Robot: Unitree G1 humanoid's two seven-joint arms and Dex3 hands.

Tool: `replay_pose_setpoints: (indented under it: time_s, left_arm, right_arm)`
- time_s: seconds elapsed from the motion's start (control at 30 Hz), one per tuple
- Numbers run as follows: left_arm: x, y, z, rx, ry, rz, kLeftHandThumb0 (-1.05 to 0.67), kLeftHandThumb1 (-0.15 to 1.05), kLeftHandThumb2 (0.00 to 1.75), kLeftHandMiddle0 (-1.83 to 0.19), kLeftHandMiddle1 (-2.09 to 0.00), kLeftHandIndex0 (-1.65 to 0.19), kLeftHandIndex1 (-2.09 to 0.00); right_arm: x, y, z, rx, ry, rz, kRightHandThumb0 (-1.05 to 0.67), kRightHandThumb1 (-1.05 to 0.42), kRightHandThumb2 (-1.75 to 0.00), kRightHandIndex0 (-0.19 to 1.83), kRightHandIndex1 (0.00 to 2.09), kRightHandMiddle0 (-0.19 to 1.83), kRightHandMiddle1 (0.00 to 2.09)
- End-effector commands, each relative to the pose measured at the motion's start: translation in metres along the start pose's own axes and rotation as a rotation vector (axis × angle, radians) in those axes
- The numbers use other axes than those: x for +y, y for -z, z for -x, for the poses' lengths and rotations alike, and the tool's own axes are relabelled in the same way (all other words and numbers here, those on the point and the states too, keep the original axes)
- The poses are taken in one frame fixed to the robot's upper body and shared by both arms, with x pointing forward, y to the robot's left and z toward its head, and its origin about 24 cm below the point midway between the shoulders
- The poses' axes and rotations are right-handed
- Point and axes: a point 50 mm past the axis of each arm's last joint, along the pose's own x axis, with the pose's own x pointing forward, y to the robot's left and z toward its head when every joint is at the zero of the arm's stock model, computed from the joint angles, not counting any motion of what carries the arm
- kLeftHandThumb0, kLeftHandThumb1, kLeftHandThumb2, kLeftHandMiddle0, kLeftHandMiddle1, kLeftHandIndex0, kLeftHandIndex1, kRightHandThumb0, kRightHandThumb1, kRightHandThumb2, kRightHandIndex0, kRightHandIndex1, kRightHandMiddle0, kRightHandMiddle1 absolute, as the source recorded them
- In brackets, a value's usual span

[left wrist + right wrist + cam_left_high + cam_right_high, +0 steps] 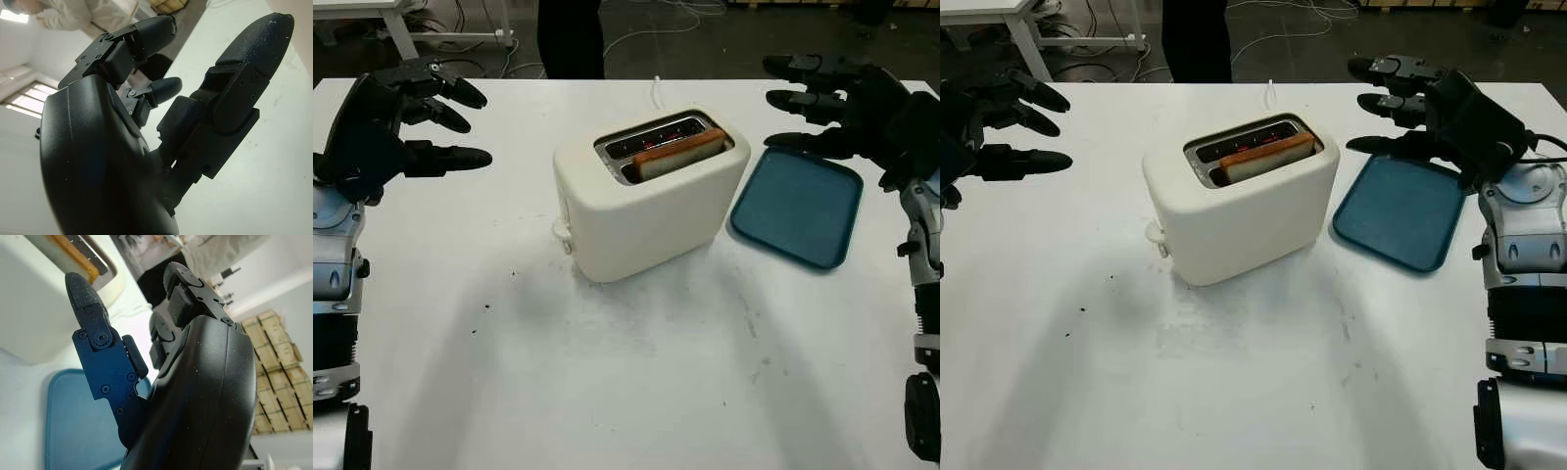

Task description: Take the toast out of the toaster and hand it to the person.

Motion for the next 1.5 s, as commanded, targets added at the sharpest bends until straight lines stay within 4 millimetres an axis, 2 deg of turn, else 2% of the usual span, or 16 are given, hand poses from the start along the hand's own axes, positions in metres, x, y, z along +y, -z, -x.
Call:
replay_pose_setpoints:
  time_s: [0.0, 0.7, 0.93, 1.2, 1.33, 1.47]
  left_arm:
    - [0.0003, 0.001, 0.0015, 0.004, -0.009, -0.003, -1.05, 0.65, 0.0, -0.51, -1.2, -0.56, -1.05]
    - [-0.0014, 0.0055, -0.0022, -0.003, 0.013, 0.019, -1.05, 0.63, 0.0, -0.53, -1.18, -0.58, -1.04]
    - [-0.0013, 0.0049, -0.0027, -0.007, 0.01, 0.017, -1.05, 0.63, 0.0, -0.53, -1.18, -0.58, -1.03]
    - [-0.0006, 0.005, -0.0024, -0.014, 0.0, 0.009, -1.05, 0.64, 0.0, -0.55, -1.18, -0.59, -1.03]
    - [-0.0003, 0.0056, -0.0023, -0.011, 0.004, 0.011, -1.05, 0.64, 0.0, -0.55, -1.17, -0.59, -1.02]
    - [0.0001, 0.0055, -0.002, -0.012, 0.003, 0.006, -1.05, 0.65, 0.0, -0.54, -1.18, -0.58, -1.02]
  right_arm:
    - [0.0019, -0.0001, 0.0028, -0.002, -0.004, -0.003, -0.53, -0.75, 0.0, 0.47, 0.02, 0.47, 0.01]
    - [0.0058, 0.0041, 0.0109, -0.008, -0.002, 0.003, -0.55, -0.83, -0.01, 0.46, 0.02, 0.46, 0.0]
    - [0.0054, 0.0024, 0.0102, -0.002, 0.002, -0.008, -0.52, -0.81, 0.0, 0.46, 0.01, 0.46, 0.0]
    - [0.0056, 0.0009, 0.0096, -0.006, 0.011, -0.005, -0.55, -0.79, 0.0, 0.47, 0.02, 0.47, 0.01]
    - [0.0059, 0.0013, 0.009, -0.014, 0.011, -0.029, -0.49, -0.79, 0.0, 0.46, 0.01, 0.46, 0.0]
    - [0.0061, 0.0007, 0.009, -0.011, 0.014, -0.017, -0.55, -0.79, 0.0, 0.46, 0.02, 0.46, 0.0]
